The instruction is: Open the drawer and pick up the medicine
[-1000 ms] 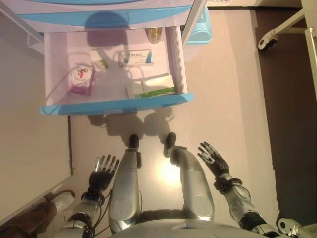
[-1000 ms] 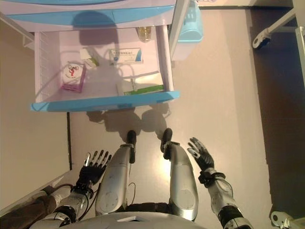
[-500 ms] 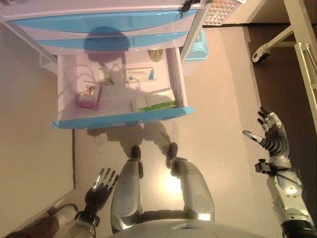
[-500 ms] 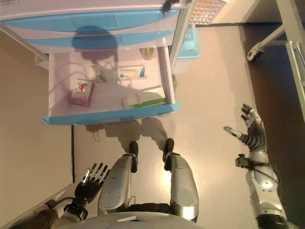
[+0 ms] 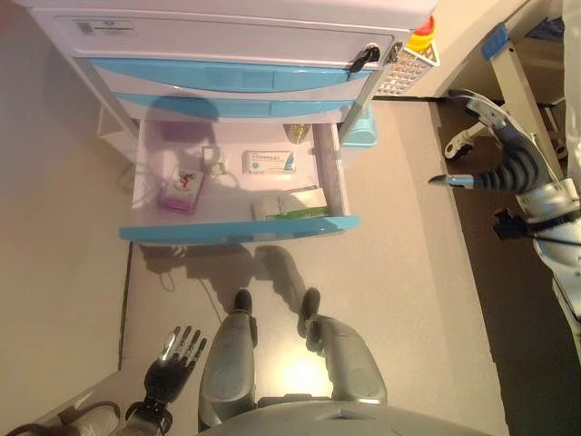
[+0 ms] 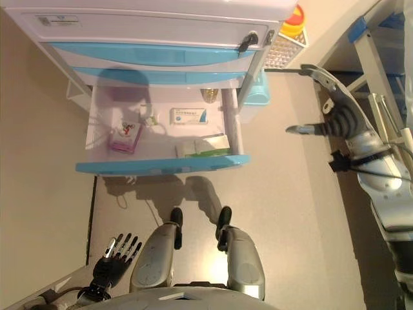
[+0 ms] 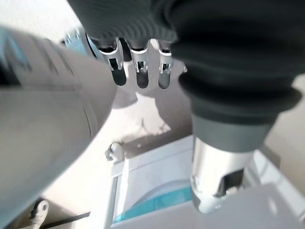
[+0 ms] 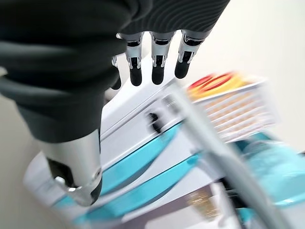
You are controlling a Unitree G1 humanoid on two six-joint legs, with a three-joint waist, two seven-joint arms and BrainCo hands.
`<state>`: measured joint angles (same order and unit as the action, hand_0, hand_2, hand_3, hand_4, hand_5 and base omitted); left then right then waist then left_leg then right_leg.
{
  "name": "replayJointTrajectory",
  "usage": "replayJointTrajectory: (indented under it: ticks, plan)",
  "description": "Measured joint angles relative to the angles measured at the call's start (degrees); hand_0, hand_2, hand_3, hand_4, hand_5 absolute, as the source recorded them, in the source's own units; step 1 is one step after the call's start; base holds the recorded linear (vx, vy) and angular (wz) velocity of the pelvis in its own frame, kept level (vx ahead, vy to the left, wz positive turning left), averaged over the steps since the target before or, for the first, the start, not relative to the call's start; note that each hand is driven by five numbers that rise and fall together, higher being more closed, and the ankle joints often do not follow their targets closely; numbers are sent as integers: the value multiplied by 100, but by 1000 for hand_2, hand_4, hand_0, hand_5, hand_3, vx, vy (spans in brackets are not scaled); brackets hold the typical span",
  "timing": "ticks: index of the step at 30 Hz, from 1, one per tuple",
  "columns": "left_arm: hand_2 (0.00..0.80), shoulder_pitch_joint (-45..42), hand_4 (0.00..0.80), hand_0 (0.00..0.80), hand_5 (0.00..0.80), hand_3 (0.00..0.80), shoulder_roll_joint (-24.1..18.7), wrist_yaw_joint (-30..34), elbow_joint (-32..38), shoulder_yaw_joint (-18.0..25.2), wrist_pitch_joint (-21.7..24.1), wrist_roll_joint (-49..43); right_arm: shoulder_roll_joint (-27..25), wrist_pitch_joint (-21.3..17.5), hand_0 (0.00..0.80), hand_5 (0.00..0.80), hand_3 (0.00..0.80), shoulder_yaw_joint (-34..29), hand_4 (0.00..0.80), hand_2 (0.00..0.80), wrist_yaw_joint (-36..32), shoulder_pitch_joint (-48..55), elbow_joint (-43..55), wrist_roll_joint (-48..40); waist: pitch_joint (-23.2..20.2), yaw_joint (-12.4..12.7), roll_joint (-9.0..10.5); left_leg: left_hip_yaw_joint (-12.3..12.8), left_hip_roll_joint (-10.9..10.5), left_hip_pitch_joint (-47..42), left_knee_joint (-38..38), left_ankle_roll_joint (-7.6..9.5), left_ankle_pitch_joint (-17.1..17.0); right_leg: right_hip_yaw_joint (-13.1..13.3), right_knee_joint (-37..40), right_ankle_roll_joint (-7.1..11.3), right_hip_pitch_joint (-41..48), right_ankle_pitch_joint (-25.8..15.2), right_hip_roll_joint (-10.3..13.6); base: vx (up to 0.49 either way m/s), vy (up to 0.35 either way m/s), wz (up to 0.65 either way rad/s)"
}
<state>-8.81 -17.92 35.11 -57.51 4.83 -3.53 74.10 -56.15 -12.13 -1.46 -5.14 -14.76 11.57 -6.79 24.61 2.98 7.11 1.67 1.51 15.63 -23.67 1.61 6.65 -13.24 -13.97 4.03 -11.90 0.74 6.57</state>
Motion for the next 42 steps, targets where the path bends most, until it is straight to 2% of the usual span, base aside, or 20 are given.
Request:
replayJointTrajectory:
  ticks: [6,13,19,23,26,32,42]
  plan:
    - [0,46,0,0,0,0,-47,-193,42,0,-2,0,-13,173,0,0,0,775,0,0,-491,-990,-38,10,3,315,3,-158,-184,28,104,73,-86,-112,-72,-41,20,-29,124,17,17,22]
    - [0,179,0,0,0,0,-152,-428,111,-12,29,-238,7,350,0,0,0,1629,0,0,-902,-1917,-292,20,151,521,43,-288,-279,19,206,106,-154,-164,-102,-40,32,-28,200,21,20,12]
    - [0,302,0,0,0,0,-294,-881,342,-61,615,-961,171,495,0,0,0,2172,0,0,-1161,-2362,-641,320,305,645,26,-370,-305,67,210,43,-201,-164,-92,-86,34,34,197,34,43,8]
    - [0,315,0,0,0,0,-375,-962,650,-69,924,-1342,313,498,0,0,0,2349,0,0,-1258,-2570,-1068,546,378,699,-66,-415,-350,86,211,43,-243,-208,-113,-86,35,36,233,19,61,9]
    - [0,323,0,0,0,0,-417,-934,1001,-97,1141,-1340,359,495,0,0,0,2527,0,0,-1283,-2680,-1309,785,449,798,-178,-450,-388,96,214,49,-267,-232,-125,-85,35,37,270,12,62,6]
    - [0,358,0,0,0,0,-549,-667,1655,-242,1144,-1279,574,497,0,0,0,2945,0,0,-1211,-2817,-1864,1397,506,933,-266,-513,-463,86,290,64,-338,-317,-223,-61,18,122,348,0,42,10]
    - [0,467,0,0,0,0,-534,-544,1872,-652,1083,-1281,826,487,0,0,0,3169,0,0,-460,-3391,-2383,2459,557,1101,-340,-599,-490,129,313,33,-351,-409,-221,-59,20,136,365,-1,19,4]
